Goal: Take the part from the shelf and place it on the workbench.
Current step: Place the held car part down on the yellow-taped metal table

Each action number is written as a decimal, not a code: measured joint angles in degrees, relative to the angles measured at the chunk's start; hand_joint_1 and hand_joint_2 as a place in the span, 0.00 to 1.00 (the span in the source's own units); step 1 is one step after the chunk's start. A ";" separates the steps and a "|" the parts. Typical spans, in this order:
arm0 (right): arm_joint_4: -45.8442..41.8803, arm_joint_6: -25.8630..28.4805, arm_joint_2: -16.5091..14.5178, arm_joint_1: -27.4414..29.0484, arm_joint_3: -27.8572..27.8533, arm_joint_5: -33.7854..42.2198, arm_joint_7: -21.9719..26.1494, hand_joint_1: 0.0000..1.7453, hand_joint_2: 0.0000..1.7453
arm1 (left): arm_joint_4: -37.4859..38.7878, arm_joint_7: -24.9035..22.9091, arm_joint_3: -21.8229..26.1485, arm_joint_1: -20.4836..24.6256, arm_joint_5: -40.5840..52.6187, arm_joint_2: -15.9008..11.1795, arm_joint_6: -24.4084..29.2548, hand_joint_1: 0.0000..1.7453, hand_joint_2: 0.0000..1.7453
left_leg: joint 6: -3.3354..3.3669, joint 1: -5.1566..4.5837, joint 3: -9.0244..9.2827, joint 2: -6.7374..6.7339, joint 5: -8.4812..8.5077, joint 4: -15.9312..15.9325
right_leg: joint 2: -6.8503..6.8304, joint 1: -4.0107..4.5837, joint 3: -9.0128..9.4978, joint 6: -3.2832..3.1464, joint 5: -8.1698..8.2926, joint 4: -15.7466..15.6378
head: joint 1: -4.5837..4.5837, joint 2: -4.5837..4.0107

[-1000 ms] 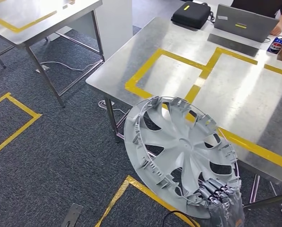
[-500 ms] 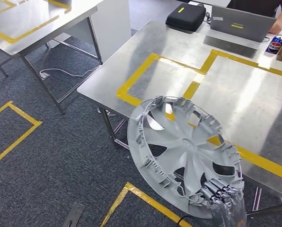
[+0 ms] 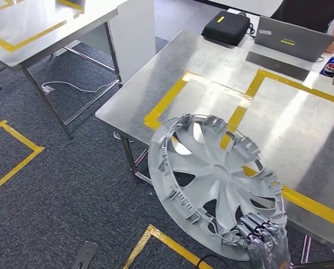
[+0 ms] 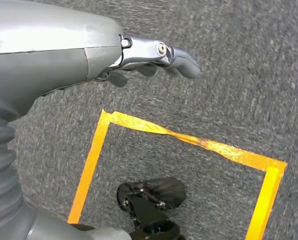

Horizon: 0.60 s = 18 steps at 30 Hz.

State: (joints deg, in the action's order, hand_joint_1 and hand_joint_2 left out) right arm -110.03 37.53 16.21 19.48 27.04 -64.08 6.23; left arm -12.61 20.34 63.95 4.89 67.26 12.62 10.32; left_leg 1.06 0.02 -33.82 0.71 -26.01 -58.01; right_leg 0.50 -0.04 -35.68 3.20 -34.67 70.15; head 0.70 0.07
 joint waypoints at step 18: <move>0.03 0.31 0.03 -0.31 -0.10 0.55 -0.27 1.00 1.00 | 0.00 -0.54 0.05 -0.03 -0.37 0.02 2.80 0.00 1.00 | -3.22 0.14 -6.80 -0.87 -7.65 -15.24 | 1.54 -0.22 1.63 -3.08 9.22 -11.35 | -0.16 -0.01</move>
State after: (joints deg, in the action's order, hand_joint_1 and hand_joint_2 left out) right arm -110.01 37.83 16.24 19.17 26.94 -63.53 5.96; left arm -12.61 19.80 64.01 4.86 66.89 12.64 13.12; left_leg -2.16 0.15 -40.62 -0.16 -33.66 -73.25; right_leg 2.04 -0.26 -34.05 0.11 -25.45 58.80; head 0.54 0.05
